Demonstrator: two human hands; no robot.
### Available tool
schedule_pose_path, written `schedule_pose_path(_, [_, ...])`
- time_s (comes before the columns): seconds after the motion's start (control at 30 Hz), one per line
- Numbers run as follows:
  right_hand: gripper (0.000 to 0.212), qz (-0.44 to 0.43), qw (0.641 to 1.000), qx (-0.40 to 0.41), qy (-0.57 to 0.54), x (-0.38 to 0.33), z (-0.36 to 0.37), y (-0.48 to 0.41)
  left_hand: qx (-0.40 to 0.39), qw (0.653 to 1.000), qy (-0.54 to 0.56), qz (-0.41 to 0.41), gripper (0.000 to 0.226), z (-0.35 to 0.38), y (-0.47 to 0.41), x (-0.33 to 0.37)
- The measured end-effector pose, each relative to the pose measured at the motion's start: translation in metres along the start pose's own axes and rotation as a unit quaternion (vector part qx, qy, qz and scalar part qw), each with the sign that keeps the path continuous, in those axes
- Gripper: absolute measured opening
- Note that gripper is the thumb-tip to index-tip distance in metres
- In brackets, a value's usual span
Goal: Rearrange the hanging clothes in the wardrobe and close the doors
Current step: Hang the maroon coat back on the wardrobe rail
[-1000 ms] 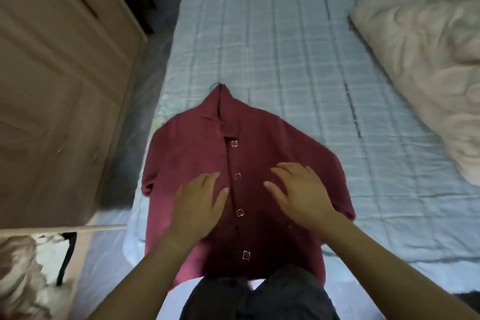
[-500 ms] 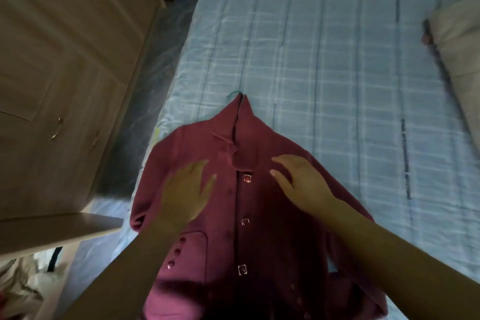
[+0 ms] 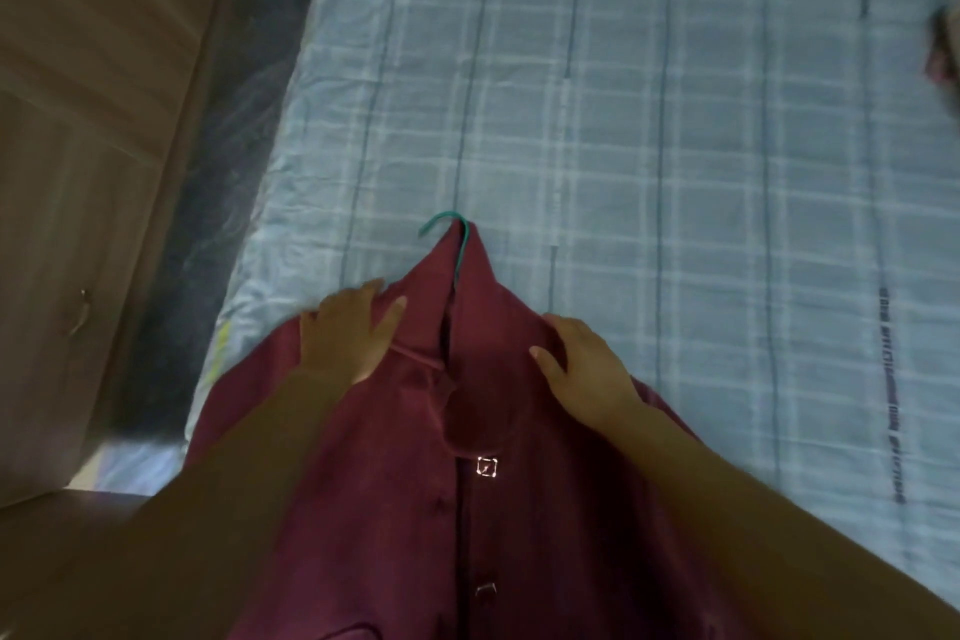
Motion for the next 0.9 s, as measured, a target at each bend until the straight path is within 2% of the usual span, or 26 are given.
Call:
schedule_pose_path(0.1, [0.054,0.021,1.0,0.0,0.006,0.002,0.007,-0.004,-0.027,1.0,0.014,0.002,0.081,0.009,0.0,-0.003])
schedule_pose_path(0.13, [0.055,0.026,1.0,0.001,0.011,0.002,0.008,-0.005,-0.034,0.999,0.028,0.012,0.081,0.009,0.002,-0.002])
schedule_pose_path(0.23, [0.055,0.042,0.999,0.001,0.015,0.001,0.008,-0.004,-0.057,0.994,0.086,0.028,0.06,0.006,0.019,0.004])
schedule_pose_path(0.33, [0.054,0.035,0.999,0.021,-0.009,-0.006,0.001,0.012,-0.024,0.99,0.138,0.035,0.053,-0.013,0.047,0.008])
schedule_pose_path(0.43, [0.052,0.015,0.999,0.042,-0.019,-0.017,-0.01,0.04,0.029,0.985,0.157,0.058,0.062,-0.045,0.081,0.016])
schedule_pose_path(0.5, [0.051,0.003,0.997,0.056,-0.054,-0.024,-0.02,0.062,0.053,0.981,0.169,0.076,0.059,-0.062,0.103,0.02])
schedule_pose_path(0.63, [0.037,-0.047,0.985,0.099,-0.132,-0.041,-0.052,0.12,0.077,0.973,0.177,0.131,0.052,-0.091,0.156,0.037])
schedule_pose_path(0.8, [0.041,-0.117,0.977,0.156,-0.082,-0.055,-0.091,0.211,0.039,0.965,0.18,0.187,0.057,-0.105,0.233,0.056])
schedule_pose_path(0.9, [0.043,-0.149,0.967,0.194,-0.069,-0.058,-0.11,0.27,0.054,0.955,0.198,0.216,0.05,-0.115,0.29,0.068])
Point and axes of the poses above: each hand's wrist, its own y-axis away from the middle knuckle, its own z-axis out of the palm, x = y × z, the point moved 9 cm from there along -y, towards the middle knuckle, and after that the axes turned 5 degrees about -z, right-handed, at the moved point
